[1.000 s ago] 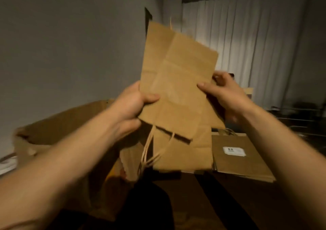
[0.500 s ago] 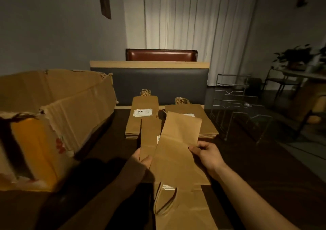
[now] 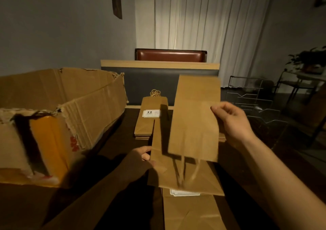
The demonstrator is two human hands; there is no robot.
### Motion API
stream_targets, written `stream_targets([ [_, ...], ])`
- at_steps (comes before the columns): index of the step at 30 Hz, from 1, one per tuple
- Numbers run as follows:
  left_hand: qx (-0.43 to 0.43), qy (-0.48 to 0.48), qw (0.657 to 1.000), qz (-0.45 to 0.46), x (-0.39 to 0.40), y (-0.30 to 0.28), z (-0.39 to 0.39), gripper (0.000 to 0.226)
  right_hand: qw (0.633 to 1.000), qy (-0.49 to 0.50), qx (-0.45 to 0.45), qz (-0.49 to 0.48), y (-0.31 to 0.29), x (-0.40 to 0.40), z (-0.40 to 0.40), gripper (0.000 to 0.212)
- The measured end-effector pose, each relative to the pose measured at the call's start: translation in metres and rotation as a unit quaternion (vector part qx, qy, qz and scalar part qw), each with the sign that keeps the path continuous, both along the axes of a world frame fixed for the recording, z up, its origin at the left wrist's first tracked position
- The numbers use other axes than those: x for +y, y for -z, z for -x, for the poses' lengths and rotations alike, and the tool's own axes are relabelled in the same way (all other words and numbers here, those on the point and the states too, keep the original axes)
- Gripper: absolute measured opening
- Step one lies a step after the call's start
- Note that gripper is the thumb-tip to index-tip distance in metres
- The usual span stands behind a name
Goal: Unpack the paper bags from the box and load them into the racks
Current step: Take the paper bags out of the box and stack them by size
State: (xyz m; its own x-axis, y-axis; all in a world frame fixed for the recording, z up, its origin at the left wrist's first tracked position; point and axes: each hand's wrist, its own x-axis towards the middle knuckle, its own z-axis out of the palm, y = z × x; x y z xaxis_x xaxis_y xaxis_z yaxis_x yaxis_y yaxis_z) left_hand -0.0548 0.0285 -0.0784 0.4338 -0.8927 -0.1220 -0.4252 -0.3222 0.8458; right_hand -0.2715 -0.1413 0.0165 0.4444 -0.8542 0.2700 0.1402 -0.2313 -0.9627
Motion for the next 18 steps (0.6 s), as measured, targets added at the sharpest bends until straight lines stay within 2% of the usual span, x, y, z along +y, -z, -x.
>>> stream_targets([
  [2, -0.062, -0.057, 0.995, 0.055, -0.001, -0.012, 0.003, 0.038, 0.997, -0.011, -0.043, 0.064, -0.02, 0.006, -0.003, 0.009],
  [3, -0.029, -0.088, 0.991, 0.1, 0.0, -0.023, 0.003, 0.027, 0.992, -0.016, -0.059, 0.106, -0.027, 0.01, -0.005, 0.01],
  [4, 0.082, -0.104, 0.981, 0.139, 0.0, -0.039, 0.002, 0.028, 0.985, -0.019, -0.065, 0.158, -0.031, 0.013, -0.006, 0.015],
  [5, 0.232, -0.087, 0.956, 0.156, -0.002, -0.053, -0.002, 0.041, 0.974, -0.02, -0.05, 0.222, -0.032, 0.017, -0.009, 0.021],
  [6, 0.362, -0.051, 0.916, 0.167, -0.003, -0.066, -0.005, 0.053, 0.956, -0.024, -0.015, 0.291, -0.029, 0.02, -0.013, 0.026],
  [7, 0.433, -0.022, 0.883, 0.179, -0.003, -0.077, -0.009, 0.059, 0.935, -0.037, 0.029, 0.353, -0.021, 0.02, -0.018, 0.027],
  [8, 0.465, 0.012, 0.865, 0.19, -0.004, -0.085, -0.011, 0.056, 0.915, -0.053, 0.068, 0.394, -0.011, 0.019, -0.024, 0.027],
  [9, 0.46, 0.034, 0.865, 0.198, -0.006, -0.089, -0.012, 0.049, 0.903, -0.069, 0.095, 0.413, 0.001, 0.014, -0.03, 0.027],
  [10, 0.423, 0.037, 0.882, 0.202, -0.011, -0.088, -0.013, 0.04, 0.9, -0.081, 0.11, 0.413, 0.011, 0.01, -0.035, 0.027],
  [12, 0.285, 0.002, 0.938, 0.197, -0.019, -0.082, -0.019, 0.032, 0.908, -0.094, 0.136, 0.384, 0.024, 0.003, -0.04, 0.033],
  [13, 0.243, -0.015, 0.95, 0.194, -0.025, -0.078, -0.025, 0.031, 0.912, -0.096, 0.158, 0.365, 0.03, -0.001, -0.043, 0.038],
  [15, 0.234, -0.042, 0.95, 0.2, -0.035, -0.074, -0.035, 0.031, 0.921, -0.057, 0.218, 0.317, 0.043, -0.011, -0.044, 0.049],
  [16, 0.24, -0.058, 0.946, 0.208, -0.042, -0.072, -0.04, 0.03, 0.928, -0.005, 0.248, 0.279, 0.051, -0.018, -0.043, 0.05],
  [18, 0.242, -0.101, 0.939, 0.223, -0.057, -0.07, -0.054, 0.028, 0.932, 0.091, 0.315, 0.156, 0.07, -0.031, -0.034, 0.057],
])
